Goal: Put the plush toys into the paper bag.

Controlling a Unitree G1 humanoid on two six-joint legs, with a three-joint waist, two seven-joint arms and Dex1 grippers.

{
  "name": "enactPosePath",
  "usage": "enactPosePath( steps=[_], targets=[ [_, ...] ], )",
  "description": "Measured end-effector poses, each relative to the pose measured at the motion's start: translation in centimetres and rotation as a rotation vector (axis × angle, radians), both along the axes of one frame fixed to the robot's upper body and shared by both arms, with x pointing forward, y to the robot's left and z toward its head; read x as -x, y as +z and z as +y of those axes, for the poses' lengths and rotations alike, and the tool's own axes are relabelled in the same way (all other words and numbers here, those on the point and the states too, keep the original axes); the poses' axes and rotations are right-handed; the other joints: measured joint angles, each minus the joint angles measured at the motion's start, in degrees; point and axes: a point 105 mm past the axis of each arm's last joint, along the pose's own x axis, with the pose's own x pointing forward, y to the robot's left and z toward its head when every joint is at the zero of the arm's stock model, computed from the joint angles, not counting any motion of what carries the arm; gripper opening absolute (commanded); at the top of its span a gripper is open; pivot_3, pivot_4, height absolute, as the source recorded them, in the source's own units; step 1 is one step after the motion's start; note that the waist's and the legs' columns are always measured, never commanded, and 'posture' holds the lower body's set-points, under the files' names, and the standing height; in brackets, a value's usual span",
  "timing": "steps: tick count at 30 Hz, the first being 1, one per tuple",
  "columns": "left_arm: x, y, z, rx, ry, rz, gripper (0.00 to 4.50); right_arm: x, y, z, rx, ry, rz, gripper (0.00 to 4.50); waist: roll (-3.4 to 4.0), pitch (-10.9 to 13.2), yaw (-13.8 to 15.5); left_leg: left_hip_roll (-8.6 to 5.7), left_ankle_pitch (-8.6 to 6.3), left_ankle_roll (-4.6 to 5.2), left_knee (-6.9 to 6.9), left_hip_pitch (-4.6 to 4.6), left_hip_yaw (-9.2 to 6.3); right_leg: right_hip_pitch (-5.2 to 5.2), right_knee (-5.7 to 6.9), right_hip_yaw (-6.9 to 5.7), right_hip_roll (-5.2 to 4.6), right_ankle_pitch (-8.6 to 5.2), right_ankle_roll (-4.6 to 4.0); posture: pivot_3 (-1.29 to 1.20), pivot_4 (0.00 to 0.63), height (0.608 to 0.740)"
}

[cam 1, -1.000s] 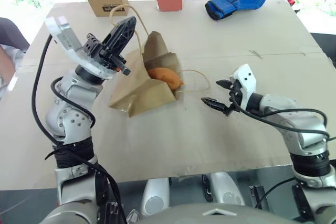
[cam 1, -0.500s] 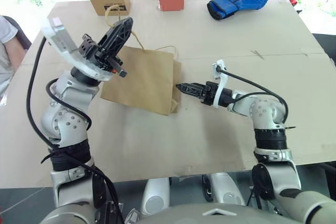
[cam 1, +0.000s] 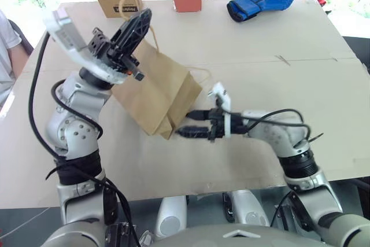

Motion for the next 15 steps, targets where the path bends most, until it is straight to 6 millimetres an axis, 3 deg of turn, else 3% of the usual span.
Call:
enactPosePath(
  steps=[5,8,12,15],
  targets=[
    [-0.9,-0.1,-1.0,-0.037,-0.052,0.025,0.0,0.1,0.3,1.6,-0.02,0.013,-0.061,4.43,0.0,0.0,0.0,0.0,0.0,0.0,0.0,-0.01,0.0,0.0,-0.01,0.0,0.0,0.01,-0.01,0.0,0.15,0.74],
    [-1.2,-0.5,-0.6,-0.089,-0.052,0.057,0.0,0.2,0.4,2.1,-0.025,0.014,-0.088,4.43,0.0,0.0,-0.2,0.01,0.0,0.0,-0.08,0.0,-0.03,-0.06,0.02,-0.01,0.03,0.0,-0.01,0.0,0.15,0.74],
    [-1.9,-1.3,0.6,-0.185,-0.005,0.107,0.0,0.8,-0.6,4.8,0.003,0.063,-0.131,4.43,0.01,0.0,-0.3,0.03,0.0,0.0,-0.11,0.02,-0.04,-0.1,0.05,-0.01,0.05,0.0,-0.02,0.0,0.15,0.74],
    [-2.0,-2.4,1.2,-0.222,0.023,0.147,0.0,1.2,-1.0,4.3,0.03,0.085,-0.164,4.43,-0.01,0.0,0.4,-0.03,-0.01,-0.01,-0.09,-0.08,-0.02,-0.09,-0.05,-0.01,-0.07,0.0,-0.01,0.0,0.15,0.74]
  ],
)
